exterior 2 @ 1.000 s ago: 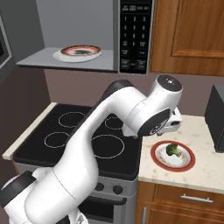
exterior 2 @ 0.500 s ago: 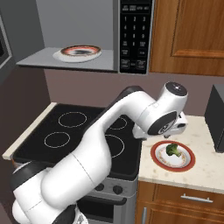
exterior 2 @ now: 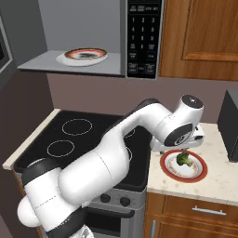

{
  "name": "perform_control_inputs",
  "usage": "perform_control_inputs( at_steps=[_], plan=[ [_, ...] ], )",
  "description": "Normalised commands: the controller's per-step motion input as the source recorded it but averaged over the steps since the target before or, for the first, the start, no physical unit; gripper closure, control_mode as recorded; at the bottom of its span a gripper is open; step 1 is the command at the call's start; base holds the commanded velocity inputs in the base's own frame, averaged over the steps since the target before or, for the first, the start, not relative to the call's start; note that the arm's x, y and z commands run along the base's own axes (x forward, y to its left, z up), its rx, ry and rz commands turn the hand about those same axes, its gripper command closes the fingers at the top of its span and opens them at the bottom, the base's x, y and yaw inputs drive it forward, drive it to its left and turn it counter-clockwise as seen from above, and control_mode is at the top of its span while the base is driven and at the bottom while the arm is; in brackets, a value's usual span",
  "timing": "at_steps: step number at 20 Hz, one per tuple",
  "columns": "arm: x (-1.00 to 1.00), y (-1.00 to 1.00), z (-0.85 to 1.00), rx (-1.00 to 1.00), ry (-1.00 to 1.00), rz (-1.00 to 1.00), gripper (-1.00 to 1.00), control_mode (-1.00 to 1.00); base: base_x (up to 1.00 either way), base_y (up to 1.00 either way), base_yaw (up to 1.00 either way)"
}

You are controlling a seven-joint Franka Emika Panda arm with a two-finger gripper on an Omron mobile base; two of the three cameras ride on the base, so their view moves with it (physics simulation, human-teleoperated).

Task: Pick the broccoli from the counter and place it in the microwave. Then turn on the microwave.

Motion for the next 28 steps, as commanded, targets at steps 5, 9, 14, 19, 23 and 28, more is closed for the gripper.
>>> perform_control_inputs(
  at_steps=[5, 9, 14, 19, 23, 28],
  plan=[
    [0.3, -0.2, -0.28, 0.0, 0.0, 0.01, -1.0, -1.0, 0.0, 0.0, 0.0],
    [0.28, -0.12, -0.22, 0.0, 0.0, 0.02, -1.0, -1.0, 0.0, 0.0, 0.0],
    [0.25, -0.15, -0.22, 0.0, 0.0, 0.03, -1.0, -1.0, 0.0, 0.0, 0.0],
    [0.21, -0.15, -0.26, 0.0, 0.01, 0.03, -1.0, -1.0, 0.0, 0.0, 0.0],
    [0.19, -0.18, -0.24, 0.0, 0.01, 0.04, -1.0, -1.0, 0.0, 0.0, 0.0],
    [0.12, -0.17, -0.19, -0.01, 0.02, 0.02, -1.0, -1.0, 0.0, 0.0, 0.0]
  ],
)
